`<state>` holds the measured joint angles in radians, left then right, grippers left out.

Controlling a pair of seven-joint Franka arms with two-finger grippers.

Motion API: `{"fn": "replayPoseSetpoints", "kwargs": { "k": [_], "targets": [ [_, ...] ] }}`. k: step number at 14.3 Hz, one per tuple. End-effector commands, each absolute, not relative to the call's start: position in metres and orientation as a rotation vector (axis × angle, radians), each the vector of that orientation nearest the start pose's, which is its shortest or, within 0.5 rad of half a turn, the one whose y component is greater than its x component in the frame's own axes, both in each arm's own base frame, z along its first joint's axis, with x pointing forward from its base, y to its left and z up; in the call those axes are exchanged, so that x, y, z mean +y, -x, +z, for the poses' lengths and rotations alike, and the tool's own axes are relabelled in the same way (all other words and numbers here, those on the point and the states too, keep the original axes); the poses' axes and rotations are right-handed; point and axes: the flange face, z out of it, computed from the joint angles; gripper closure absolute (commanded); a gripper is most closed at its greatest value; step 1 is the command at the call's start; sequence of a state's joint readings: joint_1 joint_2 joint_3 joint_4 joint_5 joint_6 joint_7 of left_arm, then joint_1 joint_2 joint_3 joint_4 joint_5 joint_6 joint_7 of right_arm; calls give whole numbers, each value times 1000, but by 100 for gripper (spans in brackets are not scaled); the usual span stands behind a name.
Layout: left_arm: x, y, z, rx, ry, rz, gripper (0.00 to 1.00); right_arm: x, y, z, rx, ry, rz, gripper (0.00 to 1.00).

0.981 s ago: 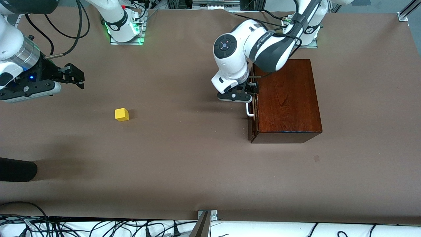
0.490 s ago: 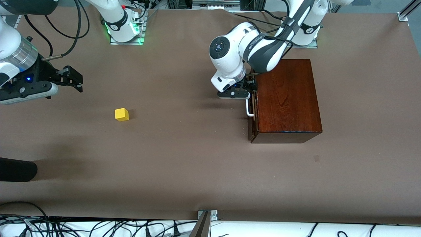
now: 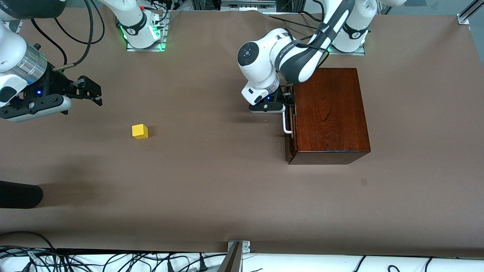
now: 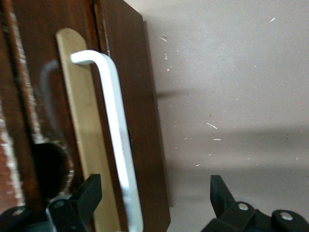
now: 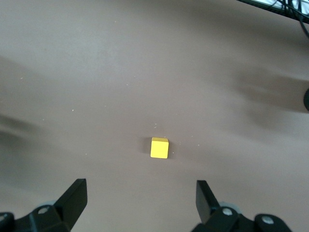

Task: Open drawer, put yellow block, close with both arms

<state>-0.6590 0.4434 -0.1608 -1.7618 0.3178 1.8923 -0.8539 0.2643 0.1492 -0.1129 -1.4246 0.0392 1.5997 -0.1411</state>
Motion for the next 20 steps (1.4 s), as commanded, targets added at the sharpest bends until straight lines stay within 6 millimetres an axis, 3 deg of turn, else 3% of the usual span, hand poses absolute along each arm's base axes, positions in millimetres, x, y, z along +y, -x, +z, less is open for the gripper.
{"fn": "replayPoseSetpoints", "kwargs": {
  "k": [1,5,7,10,12,15,20],
  "targets": [
    [-435,-446,288,152,2764,19,0,100,-596,606,-502,3068,-24,0],
    [-443,-444,277,116,2791,-4,0,100,-597,600,-525,3063,4,0],
    [-459,-434,267,84,2815,-34,0,99,-608,572,-515,3067,80,0],
    [-473,-432,264,87,2865,-66,0,103,-612,559,-515,3070,116,0],
    [-477,-431,267,84,2878,-68,0,104,-617,537,-516,3069,185,0],
    [-500,-432,282,69,2932,-77,0,102,-611,505,-503,3065,255,0],
    [-530,-428,286,70,2993,-48,0,94,-594,450,-469,3074,167,0]
  ]
}}
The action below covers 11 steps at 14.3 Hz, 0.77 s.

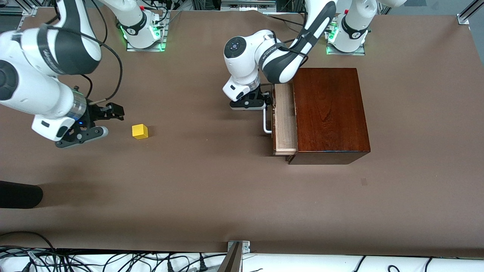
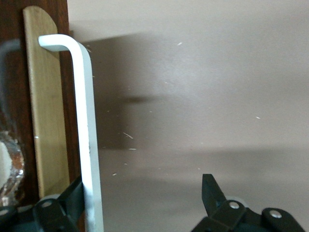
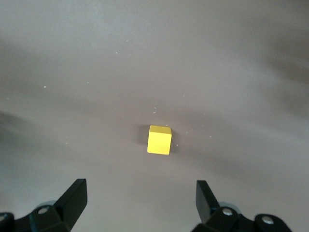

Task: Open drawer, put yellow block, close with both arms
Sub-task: 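Pull the drawer open with the left gripper while the right gripper reaches the cube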

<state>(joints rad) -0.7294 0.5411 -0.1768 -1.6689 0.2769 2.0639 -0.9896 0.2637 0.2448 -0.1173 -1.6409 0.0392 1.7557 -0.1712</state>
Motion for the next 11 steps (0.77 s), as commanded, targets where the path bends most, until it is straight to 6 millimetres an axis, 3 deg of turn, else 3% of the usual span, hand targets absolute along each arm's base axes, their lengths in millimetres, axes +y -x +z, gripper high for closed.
{"fn": "replayPoseSetpoints", "kwargs": {
  "k": [1,5,8,11],
  "targets": [
    [-535,-428,285,76,2998,-48,0,93,-591,440,-465,3075,162,0],
    [-551,-422,300,105,3027,-77,0,80,-573,390,-434,3085,83,0],
    [-549,-424,309,123,3026,-85,0,77,-563,359,-428,3091,-3,0],
    [-537,-427,343,171,3000,-88,0,75,-557,330,-418,3096,-56,0]
  ]
}}
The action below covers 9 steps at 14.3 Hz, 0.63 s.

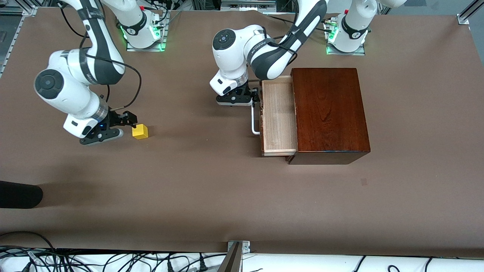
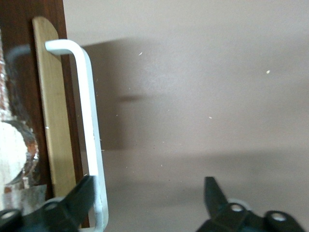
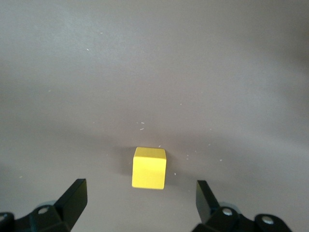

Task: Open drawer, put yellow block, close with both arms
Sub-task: 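Pull the drawer open with the left gripper while the right gripper reaches the cube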

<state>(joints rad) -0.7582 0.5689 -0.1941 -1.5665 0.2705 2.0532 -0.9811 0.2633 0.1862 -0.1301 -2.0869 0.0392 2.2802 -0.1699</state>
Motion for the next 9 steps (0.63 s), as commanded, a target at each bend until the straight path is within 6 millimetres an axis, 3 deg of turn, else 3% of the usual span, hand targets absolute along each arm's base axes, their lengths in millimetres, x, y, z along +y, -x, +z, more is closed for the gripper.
{"fn": "replayPoseSetpoints", "kwargs": {
  "k": [1,3,6,9],
  "targets": [
    [-526,-436,360,211,2986,-79,0,75,-557,321,-411,3097,-65,0],
    [-504,-444,397,190,2993,-37,0,75,-553,295,-393,3104,-99,0],
    [-445,-472,452,238,2959,8,0,73,-549,259,-370,3113,-96,0],
    [-376,-498,492,218,2922,68,0,72,-546,237,-323,3124,-80,0]
  ]
}}
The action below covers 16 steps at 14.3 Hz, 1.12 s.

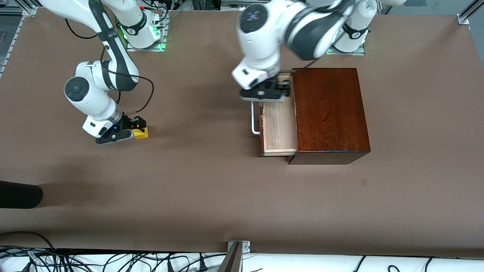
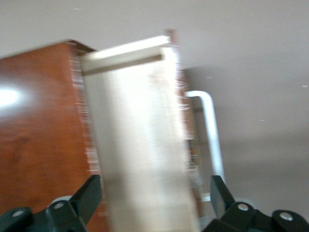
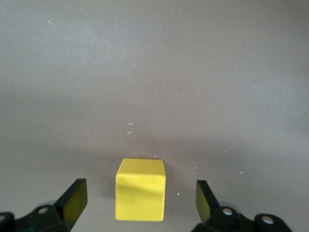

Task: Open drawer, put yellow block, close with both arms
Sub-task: 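Grasp the yellow cube with the right gripper while the left gripper withdraws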

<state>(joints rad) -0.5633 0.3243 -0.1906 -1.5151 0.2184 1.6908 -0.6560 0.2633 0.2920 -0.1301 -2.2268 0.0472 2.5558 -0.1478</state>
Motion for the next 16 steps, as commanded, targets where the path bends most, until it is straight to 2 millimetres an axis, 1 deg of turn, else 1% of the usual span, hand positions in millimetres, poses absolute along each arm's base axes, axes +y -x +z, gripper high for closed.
{"fn": "replayPoseSetpoints", "kwargs": {
  "k": [1,3,5,6,7,8,9,10,11,12,13,14,15,16],
  "targets": [
    [-349,-510,502,224,2919,94,0,71,-542,231,-308,3127,-75,0],
    [-302,-528,521,235,2954,135,0,68,-533,218,-304,3131,-95,0],
    [-246,-546,531,173,2996,217,0,67,-526,205,-301,3134,-105,0],
    [-221,-552,537,148,3017,233,0,67,-523,198,-299,3137,-91,2],
    [-199,-558,543,126,3038,238,0,66,-521,196,-296,3138,-88,6],
    [-180,-562,550,109,3057,234,0,66,-521,195,-284,3139,-86,14],
    [-166,-564,554,111,3058,229,0,66,-521,195,-282,3140,-86,27],
    [-144,-569,556,78,3068,219,0,68,-520,192,-284,3140,-79,45],
    [-130,-572,558,40,3071,211,0,68,-521,192,-284,3140,-79,65],
    [-112,-574,563,-4,3073,194,0,69,-522,194,-287,3139,-81,86],
    [-86,-575,565,-70,3080,181,0,71,-526,201,-303,3134,-102,100],
    [-71,-572,571,-113,3090,137,0,73,-530,212,-310,3129,-116,100],
    [-64,-571,574,-128,3097,72,0,81,-533,225,-330,3120,-122,100],
    [-52,-570,577,-139,3101,25,0,98,-541,243,-362,3103,-119,100]
  ]
}}
